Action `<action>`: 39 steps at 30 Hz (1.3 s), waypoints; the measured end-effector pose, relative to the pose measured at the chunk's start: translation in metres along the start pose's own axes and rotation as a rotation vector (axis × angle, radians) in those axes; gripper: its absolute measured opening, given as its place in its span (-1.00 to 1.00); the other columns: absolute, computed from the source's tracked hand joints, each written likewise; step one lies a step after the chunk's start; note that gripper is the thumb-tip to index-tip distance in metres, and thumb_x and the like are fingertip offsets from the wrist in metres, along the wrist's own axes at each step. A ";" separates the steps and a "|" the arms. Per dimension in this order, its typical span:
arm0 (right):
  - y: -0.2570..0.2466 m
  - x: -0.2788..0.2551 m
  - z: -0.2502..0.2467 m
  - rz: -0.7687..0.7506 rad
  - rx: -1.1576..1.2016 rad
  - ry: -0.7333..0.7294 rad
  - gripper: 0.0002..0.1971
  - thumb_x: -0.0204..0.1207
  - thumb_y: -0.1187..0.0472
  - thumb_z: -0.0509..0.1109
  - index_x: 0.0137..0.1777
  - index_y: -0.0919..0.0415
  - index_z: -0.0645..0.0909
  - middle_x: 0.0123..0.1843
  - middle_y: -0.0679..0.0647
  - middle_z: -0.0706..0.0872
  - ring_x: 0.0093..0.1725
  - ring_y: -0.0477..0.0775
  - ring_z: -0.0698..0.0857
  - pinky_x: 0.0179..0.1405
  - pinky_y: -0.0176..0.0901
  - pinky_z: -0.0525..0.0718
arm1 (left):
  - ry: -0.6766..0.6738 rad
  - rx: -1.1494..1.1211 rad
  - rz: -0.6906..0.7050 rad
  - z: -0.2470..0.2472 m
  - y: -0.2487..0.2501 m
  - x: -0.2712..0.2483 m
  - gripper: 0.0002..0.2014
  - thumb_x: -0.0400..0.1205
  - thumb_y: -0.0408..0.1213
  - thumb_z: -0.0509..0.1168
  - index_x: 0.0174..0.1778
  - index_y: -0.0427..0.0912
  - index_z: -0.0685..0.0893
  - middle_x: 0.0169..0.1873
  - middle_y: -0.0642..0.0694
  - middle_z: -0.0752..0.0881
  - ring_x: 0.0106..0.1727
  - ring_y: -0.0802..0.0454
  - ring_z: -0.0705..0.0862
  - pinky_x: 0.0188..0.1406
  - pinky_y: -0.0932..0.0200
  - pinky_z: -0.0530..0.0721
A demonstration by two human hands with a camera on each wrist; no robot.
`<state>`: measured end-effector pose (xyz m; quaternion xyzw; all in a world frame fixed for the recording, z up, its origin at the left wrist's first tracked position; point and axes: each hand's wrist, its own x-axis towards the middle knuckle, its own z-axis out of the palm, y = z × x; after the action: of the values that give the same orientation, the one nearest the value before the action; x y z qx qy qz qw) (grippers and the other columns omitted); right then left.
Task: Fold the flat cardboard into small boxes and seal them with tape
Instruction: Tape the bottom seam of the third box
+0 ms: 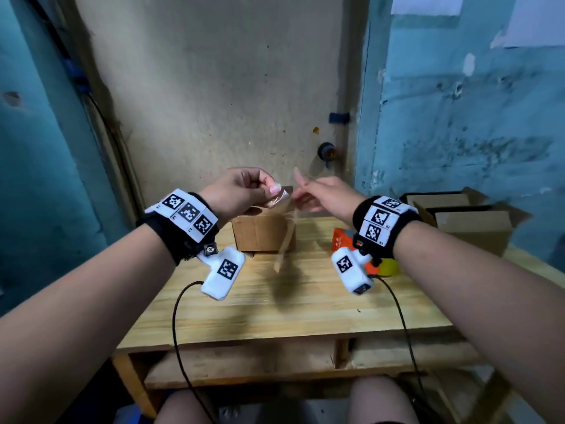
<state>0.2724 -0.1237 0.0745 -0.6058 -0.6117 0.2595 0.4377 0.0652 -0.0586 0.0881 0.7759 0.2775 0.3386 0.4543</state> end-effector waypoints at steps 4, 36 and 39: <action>-0.019 -0.007 0.014 -0.098 0.151 -0.164 -0.60 0.66 -0.15 0.45 0.14 0.21 0.80 -0.10 0.01 0.91 -0.03 0.02 0.89 0.20 -0.09 0.76 | 0.027 -0.005 -0.004 -0.003 -0.002 -0.001 -0.94 0.71 -0.37 0.37 -0.05 -0.16 0.65 -0.28 -0.07 0.74 -0.30 0.14 0.72 -0.26 0.24 0.58; 0.008 0.033 -0.029 -0.051 -0.333 0.144 -0.84 0.58 0.01 0.63 -0.16 0.05 0.82 -0.27 -0.08 0.86 -0.32 -0.21 0.69 -0.21 -0.21 0.58 | 0.349 0.515 -0.116 -0.039 -0.065 0.058 -0.05 0.46 -0.03 0.63 0.74 -0.04 0.31 0.68 -0.09 0.40 0.69 -0.10 0.36 0.65 0.02 0.35; 0.015 0.034 -0.027 -0.078 -0.269 0.143 -0.84 0.54 -0.02 0.63 -0.14 0.04 0.84 -0.26 -0.10 0.88 -0.31 -0.25 0.72 -0.20 -0.20 0.63 | 0.215 0.546 -0.197 -0.028 -0.084 0.068 -0.21 0.62 -0.11 0.51 0.75 -0.11 0.31 0.63 -0.16 0.46 0.65 -0.13 0.41 0.55 0.16 0.34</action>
<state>0.3070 -0.0940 0.0823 -0.6515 -0.6313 0.1144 0.4049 0.0753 0.0424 0.0417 0.7983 0.4787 0.2860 0.2276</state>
